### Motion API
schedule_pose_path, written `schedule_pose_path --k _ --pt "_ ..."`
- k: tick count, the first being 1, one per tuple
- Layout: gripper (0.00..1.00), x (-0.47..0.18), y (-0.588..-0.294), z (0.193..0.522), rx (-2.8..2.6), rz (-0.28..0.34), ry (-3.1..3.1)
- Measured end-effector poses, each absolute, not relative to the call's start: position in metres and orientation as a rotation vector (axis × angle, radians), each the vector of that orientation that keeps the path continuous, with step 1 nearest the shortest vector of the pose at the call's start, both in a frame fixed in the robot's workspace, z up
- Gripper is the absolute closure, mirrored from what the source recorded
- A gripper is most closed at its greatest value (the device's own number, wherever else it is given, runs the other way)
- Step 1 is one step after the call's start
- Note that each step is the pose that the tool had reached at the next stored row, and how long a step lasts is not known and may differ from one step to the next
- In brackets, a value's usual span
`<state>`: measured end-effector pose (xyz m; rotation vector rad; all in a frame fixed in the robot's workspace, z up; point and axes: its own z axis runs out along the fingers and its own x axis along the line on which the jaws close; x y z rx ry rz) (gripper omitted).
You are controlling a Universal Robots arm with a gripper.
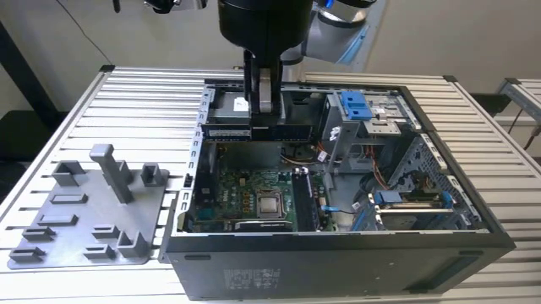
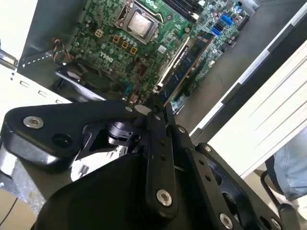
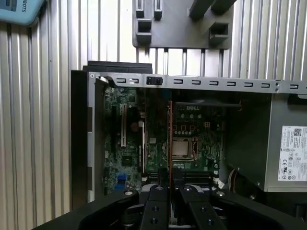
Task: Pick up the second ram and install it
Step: 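Pick up the second ram and move it above second insertion slot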
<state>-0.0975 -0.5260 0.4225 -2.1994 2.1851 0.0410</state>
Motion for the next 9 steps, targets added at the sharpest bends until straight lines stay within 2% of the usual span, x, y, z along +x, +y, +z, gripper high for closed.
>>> schedule_pose_path --k 9 --pt "0.86 -0.069 -0.526 0.423 -2.199 0.041 2.185"
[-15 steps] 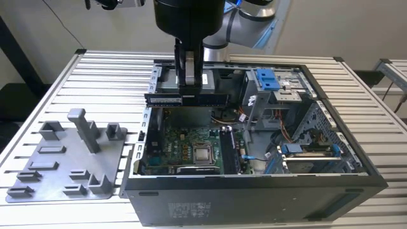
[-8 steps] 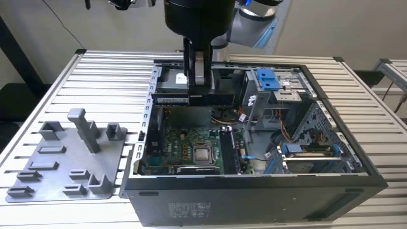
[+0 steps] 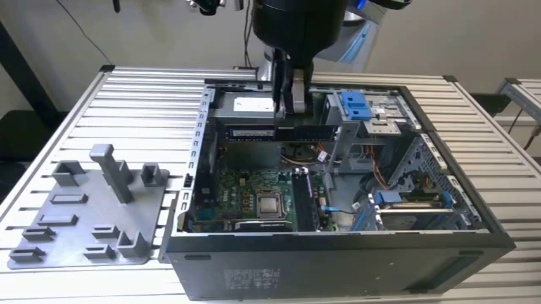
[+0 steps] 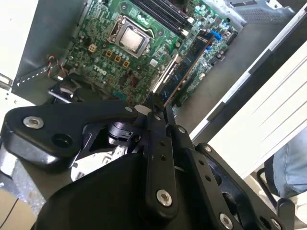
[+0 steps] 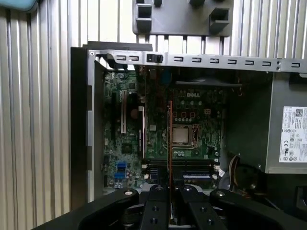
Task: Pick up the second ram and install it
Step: 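Pick up the second ram and move it above second insertion slot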
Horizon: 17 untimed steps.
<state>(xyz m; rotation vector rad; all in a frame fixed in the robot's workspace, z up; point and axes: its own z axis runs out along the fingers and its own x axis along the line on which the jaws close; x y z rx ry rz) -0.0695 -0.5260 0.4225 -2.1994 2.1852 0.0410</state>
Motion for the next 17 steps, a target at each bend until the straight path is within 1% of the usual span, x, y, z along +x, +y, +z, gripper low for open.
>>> schedule_pose_path --k 17 --pt "0.86 -0.036 -0.526 0.423 -2.199 0.041 2.185"
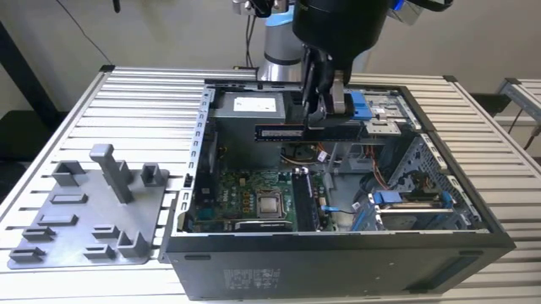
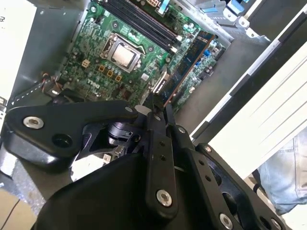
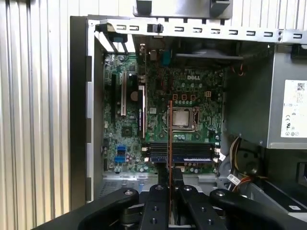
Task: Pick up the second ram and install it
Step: 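Pick up the second ram and move it above second insertion slot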
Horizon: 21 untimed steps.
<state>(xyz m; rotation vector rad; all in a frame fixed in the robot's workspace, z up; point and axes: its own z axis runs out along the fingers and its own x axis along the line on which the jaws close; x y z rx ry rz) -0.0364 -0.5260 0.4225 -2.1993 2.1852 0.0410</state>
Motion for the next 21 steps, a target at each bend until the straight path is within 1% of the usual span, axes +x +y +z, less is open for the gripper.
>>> schedule_pose_path --k 12,21 --pt "0.86 -0.016 -0.526 0.423 -2.199 0.041 2.185" --pt "0.86 -0.014 -0.526 0.423 -2.199 0.041 2.185"
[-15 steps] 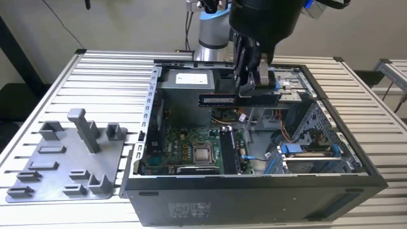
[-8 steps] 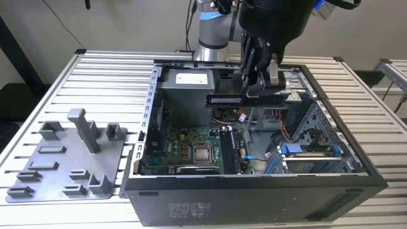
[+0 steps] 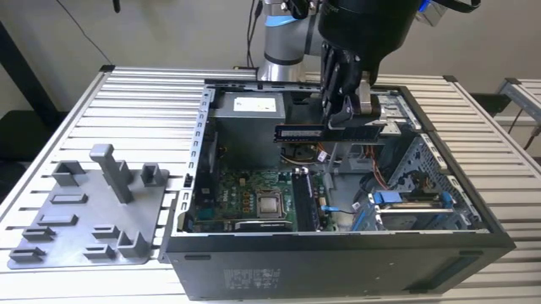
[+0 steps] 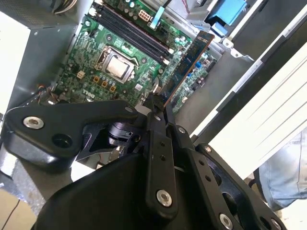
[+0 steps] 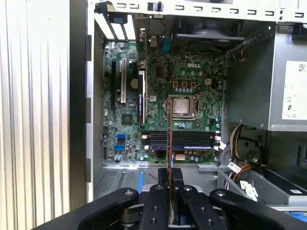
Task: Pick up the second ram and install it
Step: 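Pick up the second ram and move it above second insertion slot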
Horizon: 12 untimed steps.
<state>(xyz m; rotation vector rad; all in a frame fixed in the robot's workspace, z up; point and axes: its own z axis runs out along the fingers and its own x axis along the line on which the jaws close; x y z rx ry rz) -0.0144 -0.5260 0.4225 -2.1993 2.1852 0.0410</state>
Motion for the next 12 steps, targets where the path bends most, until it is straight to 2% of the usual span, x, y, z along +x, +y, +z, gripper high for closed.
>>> schedule_pose_path --k 12 --pt "0.86 -0.014 -0.515 0.422 -2.199 0.041 2.185"
